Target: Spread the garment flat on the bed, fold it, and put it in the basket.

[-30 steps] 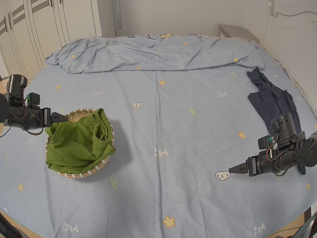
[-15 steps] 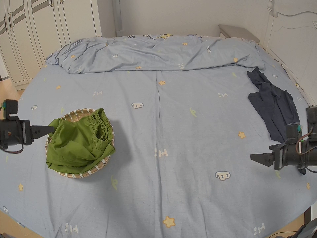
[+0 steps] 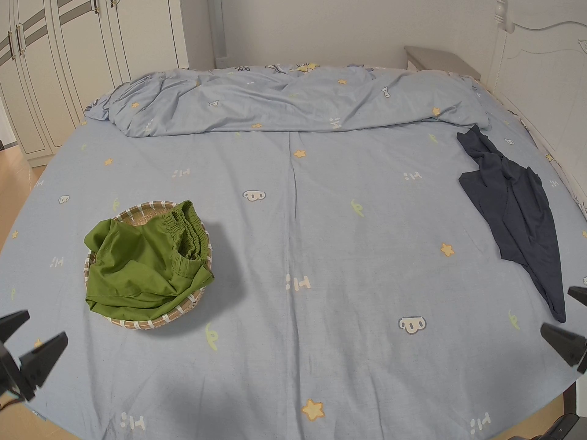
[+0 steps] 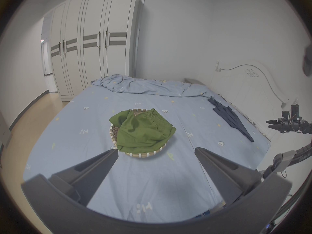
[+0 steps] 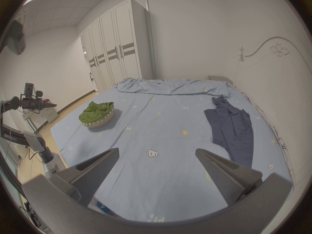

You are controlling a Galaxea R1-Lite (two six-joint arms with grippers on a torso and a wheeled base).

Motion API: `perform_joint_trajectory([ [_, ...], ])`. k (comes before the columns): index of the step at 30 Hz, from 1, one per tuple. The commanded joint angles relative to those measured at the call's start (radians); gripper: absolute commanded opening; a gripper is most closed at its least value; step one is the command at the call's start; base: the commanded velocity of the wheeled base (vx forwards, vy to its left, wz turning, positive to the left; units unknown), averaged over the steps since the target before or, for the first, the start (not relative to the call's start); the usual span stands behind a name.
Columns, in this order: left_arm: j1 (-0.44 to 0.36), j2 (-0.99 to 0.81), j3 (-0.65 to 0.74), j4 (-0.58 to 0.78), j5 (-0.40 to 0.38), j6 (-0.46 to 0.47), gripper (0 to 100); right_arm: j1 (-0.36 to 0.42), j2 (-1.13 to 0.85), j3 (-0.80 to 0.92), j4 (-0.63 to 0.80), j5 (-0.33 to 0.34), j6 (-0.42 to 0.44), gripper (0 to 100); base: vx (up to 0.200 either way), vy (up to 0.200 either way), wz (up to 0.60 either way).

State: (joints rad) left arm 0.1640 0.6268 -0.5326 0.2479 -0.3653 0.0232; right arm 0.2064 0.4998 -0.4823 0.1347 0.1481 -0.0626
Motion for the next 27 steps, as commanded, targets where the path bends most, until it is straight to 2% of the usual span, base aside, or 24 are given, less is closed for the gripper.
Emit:
perform_joint_trajectory([
  [1, -0.034, -0.357, 0.166, 0.070, 0.002, -0.031, 100, -0.004, -0.323, 0.053, 0.160, 0.004, -0.002, 100, 0.000, 0.000, 0.00],
  [11, -0.109, -0.552, 0.293, 0.080, 0.006, -0.011, 100, -0.015, -0.379, 0.125, 0.161, -0.035, 0.017, 100, 0.000, 0.000, 0.00],
  [13, -0.175, -0.588, 0.309, 0.096, 0.008, -0.002, 100, -0.015, -0.379, 0.137, 0.161, -0.048, 0.026, 100, 0.000, 0.000, 0.00],
  [19, -0.167, -0.624, 0.338, 0.123, 0.011, 0.020, 100, -0.016, -0.379, 0.160, 0.163, -0.055, 0.027, 100, 0.000, 0.000, 0.00],
  [21, -0.164, -0.627, 0.339, 0.119, 0.066, 0.003, 100, -0.030, -0.379, 0.179, 0.163, -0.087, 0.027, 100, 0.000, 0.000, 0.00],
  [23, -0.164, -0.627, 0.345, 0.114, 0.215, -0.029, 100, -0.051, -0.377, 0.202, 0.161, -0.139, 0.013, 100, 0.000, 0.000, 0.00],
  [24, -0.164, -0.627, 0.345, 0.114, 0.215, -0.029, 100, -0.051, -0.377, 0.202, 0.161, -0.139, 0.013, 100, 0.000, 0.000, 0.00],
  [25, -0.164, -0.627, 0.358, 0.082, 0.338, -0.045, 100, -0.074, -0.379, 0.222, 0.158, -0.165, -0.005, 100, 0.000, 0.000, 0.00],
  [26, -0.163, -0.627, 0.361, 0.076, 0.353, -0.045, 100, -0.079, -0.379, 0.225, 0.158, -0.168, -0.006, 100, 0.000, 0.000, 0.00],
  [27, -0.163, -0.627, 0.384, 0.037, 0.402, -0.045, 100, -0.101, -0.379, 0.235, 0.158, -0.173, -0.006, 100, 0.000, 0.000, 0.00],
])
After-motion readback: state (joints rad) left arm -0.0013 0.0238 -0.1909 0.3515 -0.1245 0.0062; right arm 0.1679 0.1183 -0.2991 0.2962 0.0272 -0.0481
